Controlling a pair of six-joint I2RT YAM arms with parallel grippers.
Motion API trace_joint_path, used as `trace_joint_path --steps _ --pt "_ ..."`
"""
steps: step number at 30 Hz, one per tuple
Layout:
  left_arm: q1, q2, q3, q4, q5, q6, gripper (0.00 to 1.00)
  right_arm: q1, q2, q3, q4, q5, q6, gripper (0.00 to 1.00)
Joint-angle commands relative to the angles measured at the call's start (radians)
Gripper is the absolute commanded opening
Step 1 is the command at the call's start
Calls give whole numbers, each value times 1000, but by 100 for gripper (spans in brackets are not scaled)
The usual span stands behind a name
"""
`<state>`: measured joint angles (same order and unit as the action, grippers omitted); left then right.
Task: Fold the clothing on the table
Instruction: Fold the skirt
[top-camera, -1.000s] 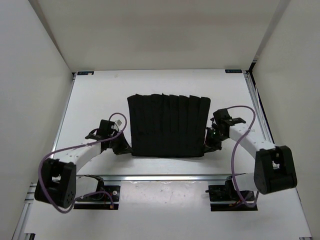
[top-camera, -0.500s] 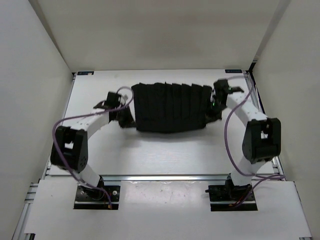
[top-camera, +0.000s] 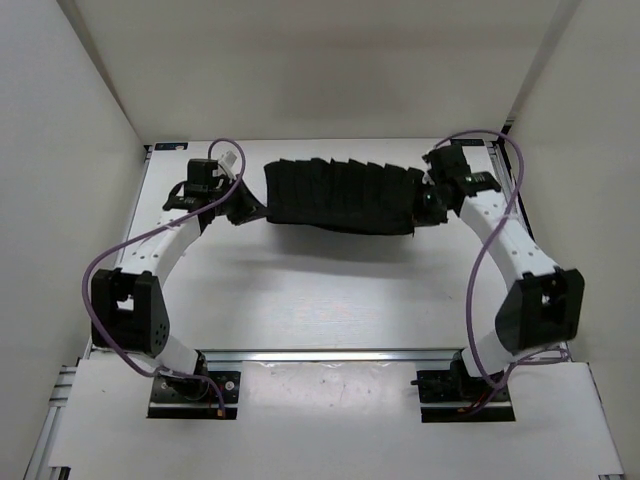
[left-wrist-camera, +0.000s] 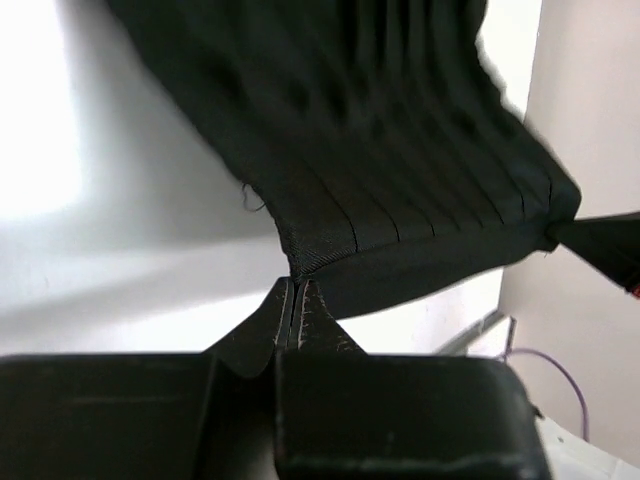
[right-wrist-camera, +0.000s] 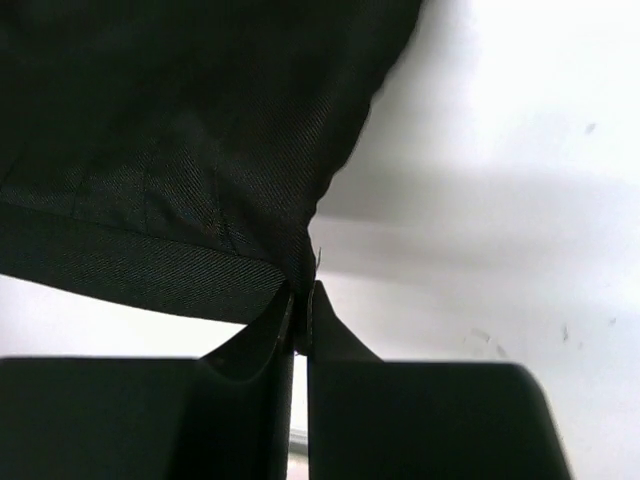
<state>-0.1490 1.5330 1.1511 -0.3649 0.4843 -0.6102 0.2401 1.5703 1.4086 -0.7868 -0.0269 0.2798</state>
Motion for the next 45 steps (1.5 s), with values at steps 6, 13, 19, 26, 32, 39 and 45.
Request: trace_joint_path --steps 6,13,19,26,32,39,45 --pt "26 -191 -79 -34 76 24 0 -50 -292 -117 14 36 -59 0" --pt "42 -362 -127 59 319 -28 0 152 -524 -167 34 223 -120 0" --pt "14 -508 73 29 479 21 0 344 -806 -223 52 334 -107 0" --pt "12 -622 256 -235 266 164 0 277 -874 -140 -2 228 -146 0" --pt "68 -490 11 10 286 -28 0 44 -623 -88 52 -15 -226 0" --pt "103 -49 -3 329 162 -172 0 -186 -169 -45 277 -272 -185 0" --pt "49 406 380 329 116 -235 0 -220 175 151 340 -292 -156 0"
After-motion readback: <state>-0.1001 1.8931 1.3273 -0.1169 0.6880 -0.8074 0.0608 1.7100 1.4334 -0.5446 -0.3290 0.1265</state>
